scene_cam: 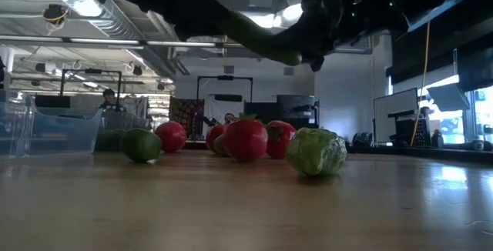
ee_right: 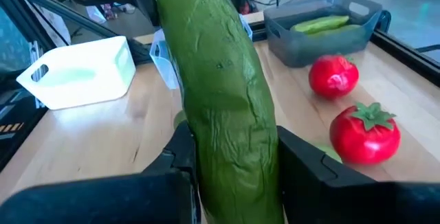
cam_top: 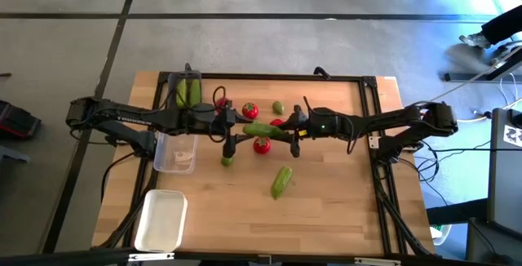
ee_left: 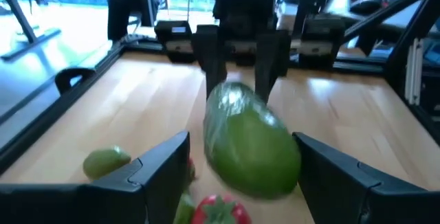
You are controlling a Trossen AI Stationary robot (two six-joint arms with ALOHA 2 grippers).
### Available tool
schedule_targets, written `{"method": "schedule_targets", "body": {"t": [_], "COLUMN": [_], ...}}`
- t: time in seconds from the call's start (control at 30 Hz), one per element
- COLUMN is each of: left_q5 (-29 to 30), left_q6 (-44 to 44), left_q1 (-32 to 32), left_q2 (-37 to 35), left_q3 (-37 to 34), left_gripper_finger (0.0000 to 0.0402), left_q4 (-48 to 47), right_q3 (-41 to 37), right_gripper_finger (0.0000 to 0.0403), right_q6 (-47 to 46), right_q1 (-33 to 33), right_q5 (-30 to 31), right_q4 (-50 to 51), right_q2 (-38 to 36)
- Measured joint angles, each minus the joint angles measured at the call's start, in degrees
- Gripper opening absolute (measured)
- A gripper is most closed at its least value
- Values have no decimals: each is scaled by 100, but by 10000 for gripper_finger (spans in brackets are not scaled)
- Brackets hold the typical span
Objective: Sort produce into baskets
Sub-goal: Put the cucumber into the black bin
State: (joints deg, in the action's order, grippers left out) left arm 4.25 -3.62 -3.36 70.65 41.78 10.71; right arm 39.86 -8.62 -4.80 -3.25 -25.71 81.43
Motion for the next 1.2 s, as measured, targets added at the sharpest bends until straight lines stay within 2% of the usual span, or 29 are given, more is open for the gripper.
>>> {"method": "schedule_targets", "body": {"t": [0.13,0.4,0.47,0.57,0.67,0.77,0.9,1.1,1.2], "left_q5": [-13,-81,-80,-67,-22,-15,334,1153,1677], "left_q6": [-4,-24,-24,40,62,196,230,256,254], "left_q1": [7,0,0,-2,-1,2,0,-4,-5], "left_q2": [0,-9,-9,-9,-27,-131,-412,-985,-1297], "left_q3": [0,0,0,0,0,-7,50,50,50], "left_gripper_finger": [227,144,141,141,142,149,152,154,155], "left_q4": [67,96,104,114,102,-107,-503,-1191,-1575], "right_q3": [0,-13,-13,-13,-9,2,2,2,0], "right_gripper_finger": [113,113,115,136,176,214,243,247,243], "right_q6": [13,-15,-17,-39,-40,-60,-257,-908,-1253], "right_q1": [40,40,32,32,32,27,28,33,35], "right_q5": [17,44,65,71,45,-249,-176,-122,103], "right_q4": [-184,-321,-329,-349,-276,463,1726,3521,4282], "right_q2": [92,98,98,98,93,-140,-762,-1544,-1667]}}
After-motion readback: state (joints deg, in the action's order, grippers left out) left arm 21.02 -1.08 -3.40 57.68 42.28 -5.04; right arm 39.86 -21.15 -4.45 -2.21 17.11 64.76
